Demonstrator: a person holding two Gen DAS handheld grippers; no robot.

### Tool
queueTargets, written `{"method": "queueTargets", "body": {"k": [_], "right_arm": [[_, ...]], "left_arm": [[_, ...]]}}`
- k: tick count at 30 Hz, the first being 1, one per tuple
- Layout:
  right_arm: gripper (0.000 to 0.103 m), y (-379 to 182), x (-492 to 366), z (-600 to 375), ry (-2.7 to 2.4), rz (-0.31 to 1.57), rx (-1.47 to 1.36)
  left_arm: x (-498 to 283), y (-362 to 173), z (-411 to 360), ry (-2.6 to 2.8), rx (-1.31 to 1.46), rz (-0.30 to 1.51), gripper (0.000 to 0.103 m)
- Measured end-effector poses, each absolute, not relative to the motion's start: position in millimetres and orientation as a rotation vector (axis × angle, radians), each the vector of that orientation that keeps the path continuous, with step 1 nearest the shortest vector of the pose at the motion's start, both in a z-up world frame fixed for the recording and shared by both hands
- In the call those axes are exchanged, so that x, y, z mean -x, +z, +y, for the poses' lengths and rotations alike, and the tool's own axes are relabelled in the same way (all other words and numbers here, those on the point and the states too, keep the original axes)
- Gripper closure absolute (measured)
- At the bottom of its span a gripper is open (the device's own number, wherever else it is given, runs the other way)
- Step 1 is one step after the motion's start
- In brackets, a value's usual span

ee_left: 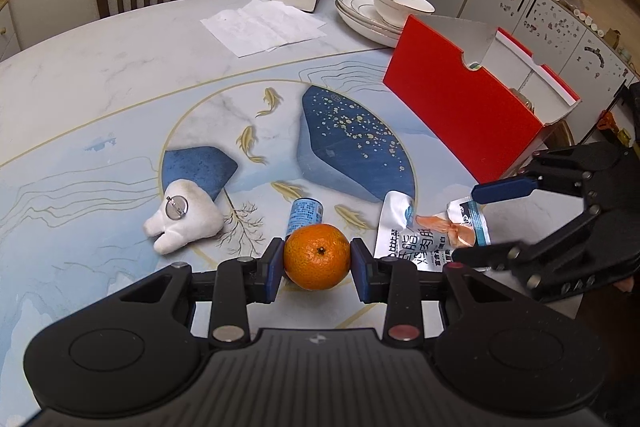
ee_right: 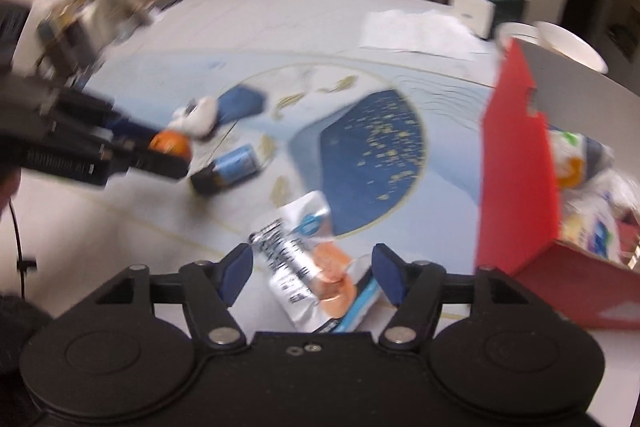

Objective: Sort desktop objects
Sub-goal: 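Lift the orange with the left tool while the right tool lifts the pouch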

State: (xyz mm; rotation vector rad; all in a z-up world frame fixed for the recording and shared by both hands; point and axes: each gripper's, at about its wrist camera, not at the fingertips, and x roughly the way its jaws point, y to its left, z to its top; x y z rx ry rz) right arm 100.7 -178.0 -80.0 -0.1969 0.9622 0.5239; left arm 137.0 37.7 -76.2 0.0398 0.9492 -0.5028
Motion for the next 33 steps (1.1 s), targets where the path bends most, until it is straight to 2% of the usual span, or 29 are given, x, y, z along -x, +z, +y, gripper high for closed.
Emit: {"method": "queueTargets", "body": {"k": [11, 21, 25, 29, 33], "right_arm": [[0.03, -103, -109, -147, 0.595, 0.956, 0.346], [0.028, -119, -125, -141, 0.574, 0.969, 0.341], [0.031, -120, -139, -148, 0.503, 0.989, 0.281], [0.04, -119, -147, -161, 0.431, 0.989, 0.227], [0.043, -118, -147, -165, 0.411, 0.989, 0.204]], "left_arm": [[-138, -79, 42, -0.479, -0.035, 0.965, 0.069], [-144, -83, 44, -0.467, -0.029, 0.982, 0.069], [-147, -85, 44, -0.466, -0.027, 0.986, 0.069], [-148, -86, 43, -0.466, -0.026, 0.988, 0.069], [-151, -87, 42, -0.471, -0.027, 0.99, 0.069]]}}
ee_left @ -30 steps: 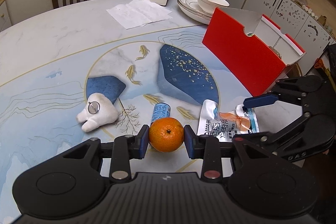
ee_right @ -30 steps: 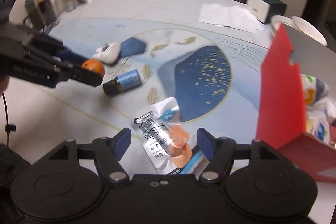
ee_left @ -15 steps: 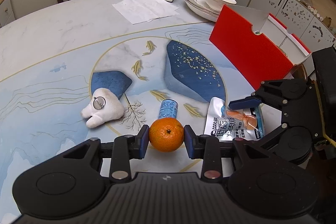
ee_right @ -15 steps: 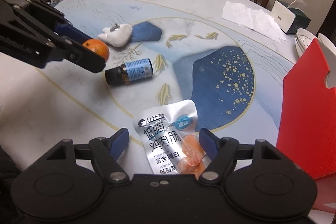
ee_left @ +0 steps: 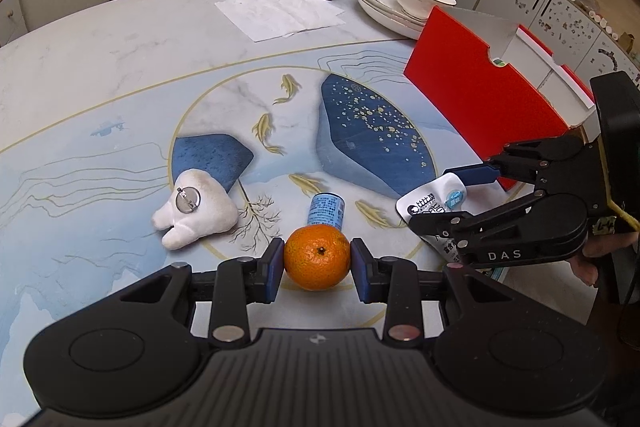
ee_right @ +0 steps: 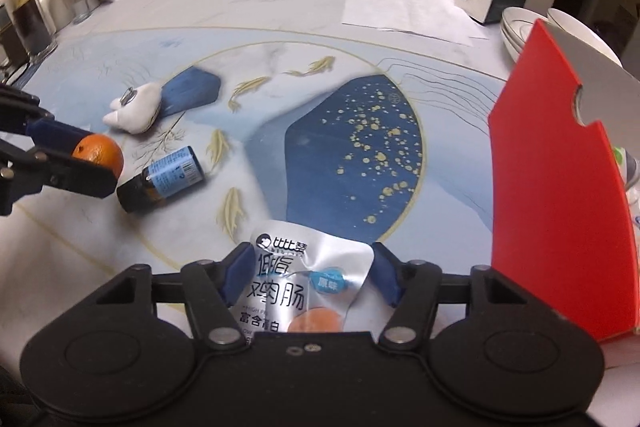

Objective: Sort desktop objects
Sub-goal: 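Lift the orange with the left tool while the right tool lifts the pouch, then carry the orange with the left tool while the right tool carries the pouch into the red box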

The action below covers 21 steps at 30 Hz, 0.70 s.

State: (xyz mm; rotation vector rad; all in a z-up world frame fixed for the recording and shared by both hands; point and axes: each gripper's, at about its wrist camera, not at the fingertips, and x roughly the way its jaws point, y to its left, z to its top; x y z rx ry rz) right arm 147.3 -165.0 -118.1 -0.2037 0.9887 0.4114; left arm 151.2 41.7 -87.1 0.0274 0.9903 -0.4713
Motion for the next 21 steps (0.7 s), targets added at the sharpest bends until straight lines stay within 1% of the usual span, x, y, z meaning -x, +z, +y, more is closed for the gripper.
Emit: {"method": "queueTargets", "body": {"k": [1, 4, 5, 9, 13, 16, 21], "right_arm": [[0.044, -118, -147, -165, 0.404, 0.987, 0.2], [0.055, -114, -146, -166, 0.382, 0.97, 0.186], [0.056, -112, -146, -167, 0.377, 0.967, 0.179], [0.056, -112, -143, -168, 0.374, 0.964, 0.181], [0.051, -112, -141, -171, 0.37, 0.971, 0.167], [0.037, -110, -136, -171, 0.367, 0.969, 0.188], [0.033, -112, -128, -173, 0.385, 1.003, 0.191]], "left_arm": [[-152, -87, 41, -0.473, -0.028, 0.99, 0.069], [-153, -88, 40, -0.479, -0.03, 0.99, 0.069], [-153, -88, 40, -0.481, -0.03, 0.989, 0.069], [-152, -88, 39, -0.485, -0.03, 0.987, 0.069], [-151, -87, 39, -0.488, -0.03, 0.984, 0.069], [-151, -87, 39, -0.49, -0.028, 0.981, 0.069], [-150, -86, 39, -0.491, -0.025, 0.978, 0.069]]}}
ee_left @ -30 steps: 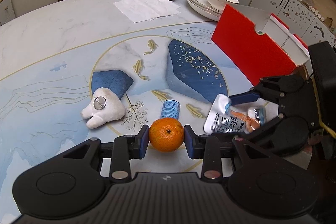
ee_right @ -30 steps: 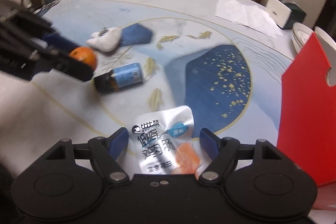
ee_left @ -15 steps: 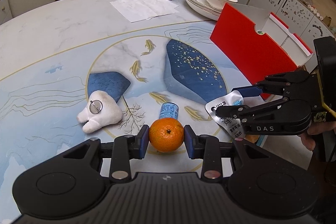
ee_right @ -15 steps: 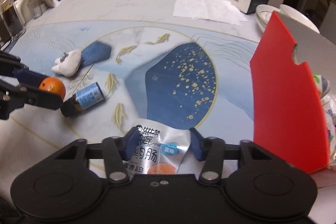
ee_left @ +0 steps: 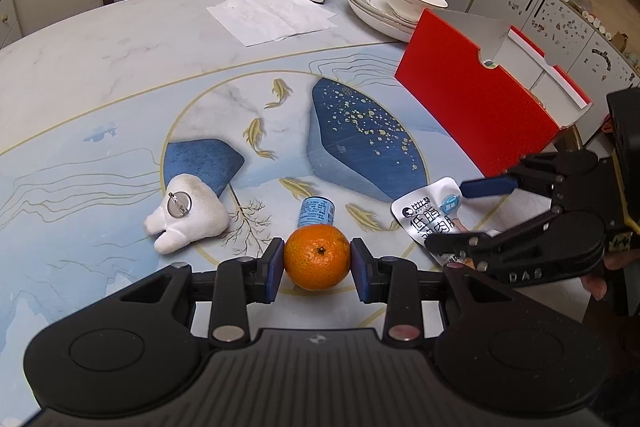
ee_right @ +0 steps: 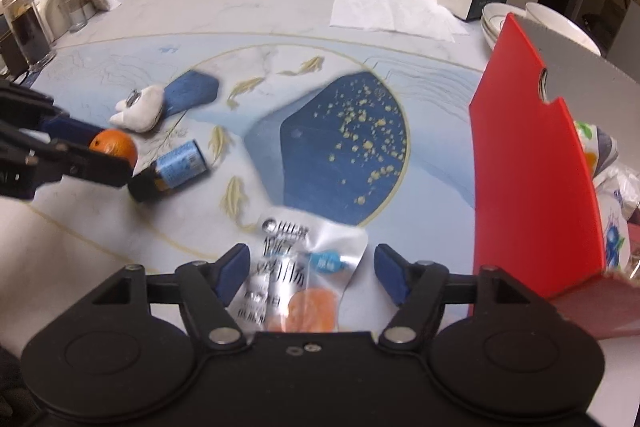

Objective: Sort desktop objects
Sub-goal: 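Carry the orange with the left tool while the right tool carries the pouch into the red box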

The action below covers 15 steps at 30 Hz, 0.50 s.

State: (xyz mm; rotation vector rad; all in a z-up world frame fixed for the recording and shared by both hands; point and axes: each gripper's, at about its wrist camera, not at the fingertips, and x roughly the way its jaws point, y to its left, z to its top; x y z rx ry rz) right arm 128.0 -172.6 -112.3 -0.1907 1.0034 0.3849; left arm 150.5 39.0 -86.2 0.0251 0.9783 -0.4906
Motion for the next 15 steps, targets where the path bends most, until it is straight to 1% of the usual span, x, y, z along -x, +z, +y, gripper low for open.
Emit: {"method": "queueTargets", "body": {"k": [7, 10, 11, 15], "right_arm": [[0.031, -120, -120, -161, 0.409, 1.01, 0.211], [0.035, -120, -119, -162, 0.399, 1.001, 0.204], [0.043, -119, -118, -162, 0.4, 0.992, 0.203], [0.045, -118, -116, -163, 0.408, 0.989, 0.202]], "left_arm": [[-147, -85, 38, -0.491, -0.028, 0.976, 0.069], [-146, -85, 38, -0.49, -0.029, 0.976, 0.069], [-145, -85, 38, -0.489, -0.028, 0.976, 0.069], [-144, -85, 37, -0.49, -0.028, 0.976, 0.069]]}}
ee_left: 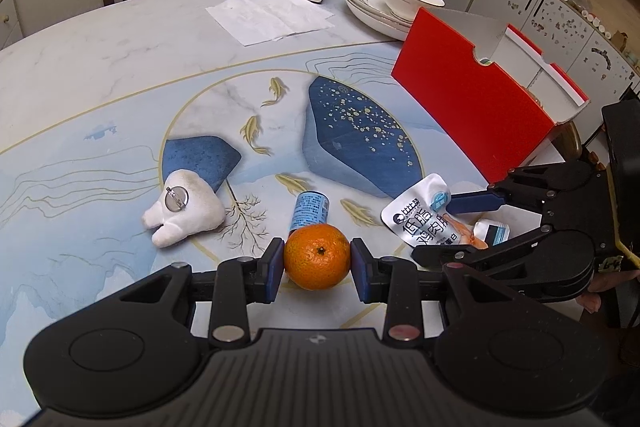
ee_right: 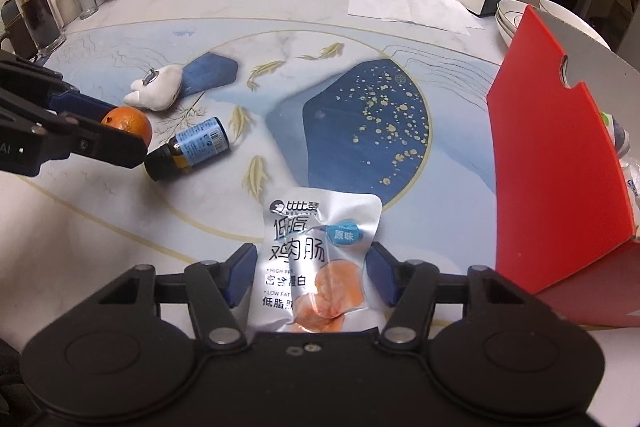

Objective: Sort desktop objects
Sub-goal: 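Carry the orange with the left tool while the right tool carries the pouch into the red box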

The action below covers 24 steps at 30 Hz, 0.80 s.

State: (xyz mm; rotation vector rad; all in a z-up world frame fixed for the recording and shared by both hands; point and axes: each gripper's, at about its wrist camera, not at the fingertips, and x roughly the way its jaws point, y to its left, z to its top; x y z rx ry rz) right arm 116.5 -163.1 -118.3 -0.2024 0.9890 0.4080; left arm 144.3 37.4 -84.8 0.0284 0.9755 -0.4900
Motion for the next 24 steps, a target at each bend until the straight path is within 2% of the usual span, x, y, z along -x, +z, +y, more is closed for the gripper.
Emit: {"method": "queueTargets", "body": {"k": [10, 24], "right_arm": [[0.048, -102, -105, -174, 0.398, 0.962, 0.188], [0.047, -39, -87, -220, 0.369, 0.853, 0.092]], "left_arm": [[-139, -79, 27, -0.502, -0.031, 0.966, 0.069], [-135, -50, -20, -0.582, -0.068, 0.912, 0.069]]}}
